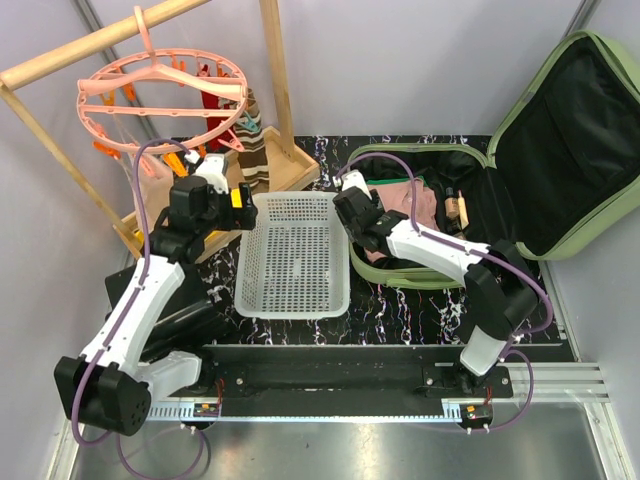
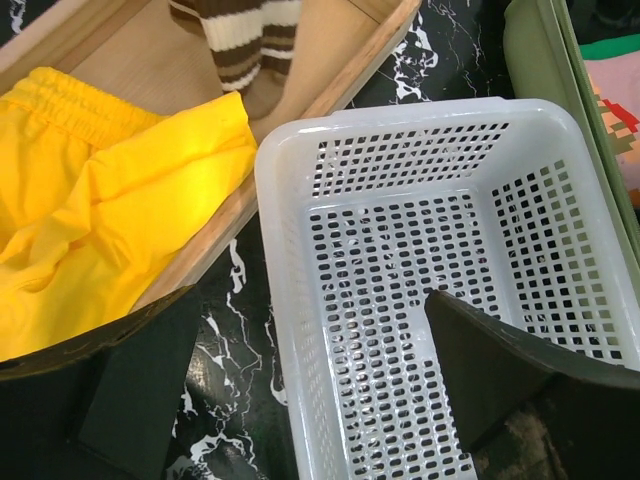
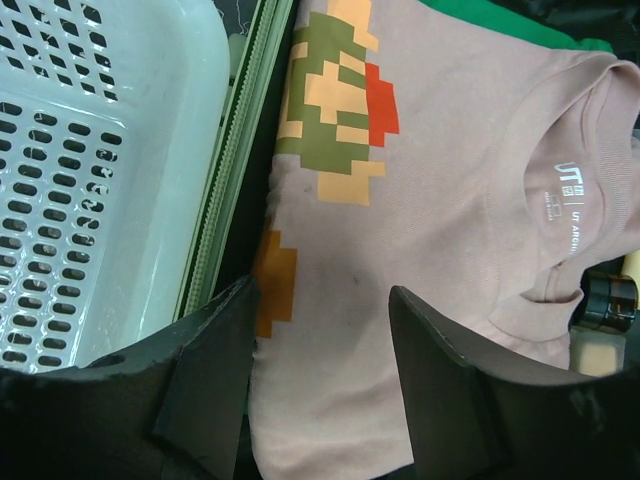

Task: Open, take out, and arrange the luggage
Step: Pick up the object with the right arm

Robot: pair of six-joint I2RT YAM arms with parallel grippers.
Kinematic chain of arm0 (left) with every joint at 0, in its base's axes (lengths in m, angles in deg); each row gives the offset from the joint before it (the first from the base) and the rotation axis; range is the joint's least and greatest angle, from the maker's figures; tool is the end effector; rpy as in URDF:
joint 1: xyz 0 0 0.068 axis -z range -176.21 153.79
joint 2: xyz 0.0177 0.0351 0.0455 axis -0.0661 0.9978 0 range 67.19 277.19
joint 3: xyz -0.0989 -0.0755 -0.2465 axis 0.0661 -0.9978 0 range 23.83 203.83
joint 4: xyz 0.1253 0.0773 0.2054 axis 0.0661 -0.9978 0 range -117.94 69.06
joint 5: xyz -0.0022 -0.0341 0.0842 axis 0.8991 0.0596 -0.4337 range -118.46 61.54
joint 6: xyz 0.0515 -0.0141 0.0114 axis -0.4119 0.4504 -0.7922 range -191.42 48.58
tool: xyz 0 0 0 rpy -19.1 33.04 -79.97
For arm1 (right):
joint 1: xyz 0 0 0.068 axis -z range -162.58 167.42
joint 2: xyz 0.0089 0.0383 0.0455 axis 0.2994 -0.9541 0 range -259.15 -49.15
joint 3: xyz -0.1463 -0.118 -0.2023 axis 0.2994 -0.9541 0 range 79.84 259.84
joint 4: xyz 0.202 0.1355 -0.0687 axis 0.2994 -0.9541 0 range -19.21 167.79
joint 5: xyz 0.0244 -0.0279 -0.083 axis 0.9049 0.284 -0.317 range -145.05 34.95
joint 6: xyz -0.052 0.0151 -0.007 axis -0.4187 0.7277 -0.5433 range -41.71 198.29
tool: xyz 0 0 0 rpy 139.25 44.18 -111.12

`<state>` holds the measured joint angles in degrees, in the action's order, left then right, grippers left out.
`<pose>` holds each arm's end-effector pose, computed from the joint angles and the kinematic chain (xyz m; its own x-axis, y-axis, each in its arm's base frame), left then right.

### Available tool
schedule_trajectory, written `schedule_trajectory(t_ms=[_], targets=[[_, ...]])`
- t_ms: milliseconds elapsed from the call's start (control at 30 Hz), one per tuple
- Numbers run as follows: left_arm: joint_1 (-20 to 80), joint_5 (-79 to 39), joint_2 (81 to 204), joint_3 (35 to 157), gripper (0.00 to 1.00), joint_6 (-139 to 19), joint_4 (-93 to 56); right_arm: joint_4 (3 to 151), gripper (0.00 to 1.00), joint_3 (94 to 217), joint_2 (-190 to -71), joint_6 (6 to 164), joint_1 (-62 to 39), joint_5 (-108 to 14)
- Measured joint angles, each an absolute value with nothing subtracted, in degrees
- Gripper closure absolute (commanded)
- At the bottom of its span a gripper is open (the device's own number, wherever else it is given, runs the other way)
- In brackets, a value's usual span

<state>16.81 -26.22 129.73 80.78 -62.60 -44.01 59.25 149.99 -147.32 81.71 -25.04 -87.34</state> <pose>0.2277 -0.0541 0.3345 -0.5014 -0.0414 -0.8642 0.1838 0.9710 -0.1531 0.2834 0.2329 0.2442 -0.5525 -0.4374 -0.7095 -0.2673 0.8993 -0.3462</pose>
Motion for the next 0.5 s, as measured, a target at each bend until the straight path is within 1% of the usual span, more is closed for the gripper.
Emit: schedule_trajectory(t_ms=[233, 400, 500], targets=[[16.68, -26.55, 128.07, 80.23, 0.01, -63.48, -44.08, 60.84, 0.31, 149.99, -149.33, 81.71, -25.06, -88.44], [16.68, -26.99, 127.55, 79.53, 0.01, -63.74, -44.54, 61.43, 0.25, 149.99, -149.66, 80.97, -25.23, -89.51], [16.68, -27.05, 127.46, 79.51, 0.01, -63.85, -44.54, 61.85, 0.25, 150.01, -149.96, 80.53, -25.28, -90.16]])
